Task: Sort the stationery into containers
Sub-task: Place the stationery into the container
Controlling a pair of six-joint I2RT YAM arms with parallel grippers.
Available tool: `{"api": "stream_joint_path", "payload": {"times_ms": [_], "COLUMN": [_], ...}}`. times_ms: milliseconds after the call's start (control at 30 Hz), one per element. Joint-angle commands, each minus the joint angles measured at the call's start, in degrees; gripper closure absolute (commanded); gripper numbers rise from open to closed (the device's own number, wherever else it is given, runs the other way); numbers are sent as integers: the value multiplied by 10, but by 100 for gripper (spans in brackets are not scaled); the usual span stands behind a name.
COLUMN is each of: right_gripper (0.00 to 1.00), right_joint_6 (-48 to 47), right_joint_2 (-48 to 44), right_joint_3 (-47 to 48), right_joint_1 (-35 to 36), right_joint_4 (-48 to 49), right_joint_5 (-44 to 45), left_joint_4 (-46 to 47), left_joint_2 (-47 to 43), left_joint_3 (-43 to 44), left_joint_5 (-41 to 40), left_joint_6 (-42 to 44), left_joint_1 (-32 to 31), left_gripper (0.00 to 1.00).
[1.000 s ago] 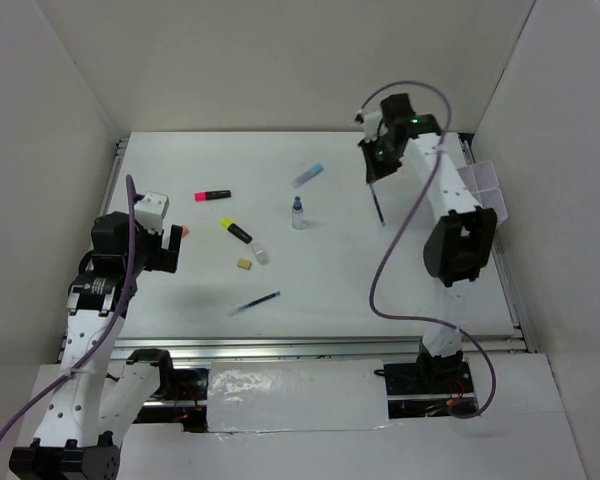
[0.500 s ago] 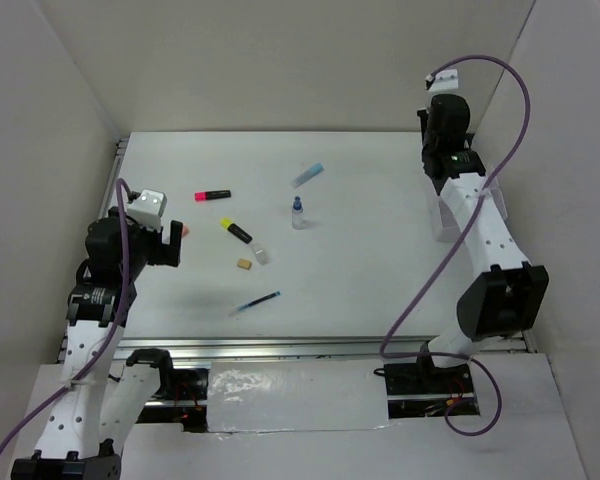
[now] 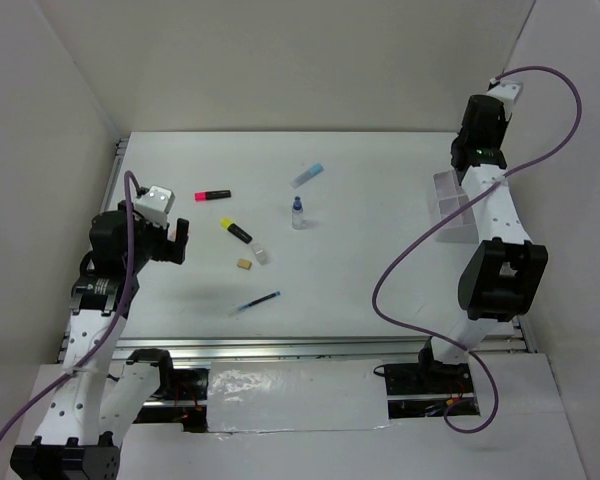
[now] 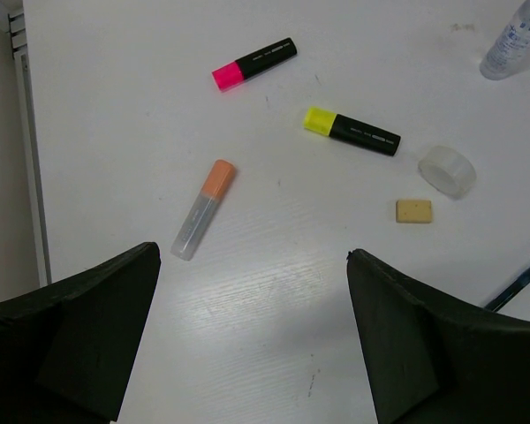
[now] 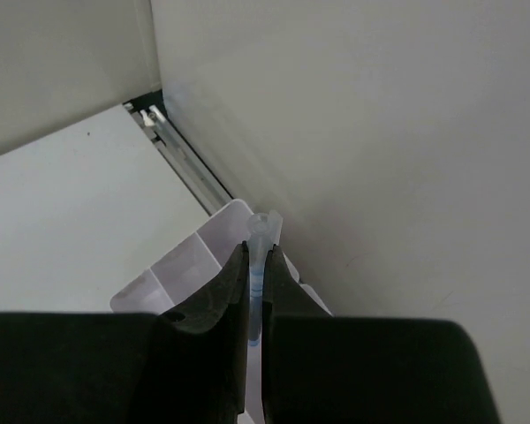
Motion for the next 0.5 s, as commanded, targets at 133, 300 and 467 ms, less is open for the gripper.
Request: {"api": "stream_joint_path", "payload": {"times_ms": [133,300,467], "right_gripper": [100,100,100], "right_joint_6": [15,-21,-25], "right_joint_2": [30,53,76], "right_joint_3": [43,47,62], "right_joint_1": [-15,-26,-36], "right_joint_4": [61,95,95], "right_joint_5": [7,16,19], "left_joint_4": [35,37,37], "left_joint_2": [29,48,47], "left_joint_3": [37,51,51], "left_joint_5": [36,42,35], "left_joint_6": [10,5,11], "left_joint_1": [0,0,0], "left_gripper": [1,1,1]}}
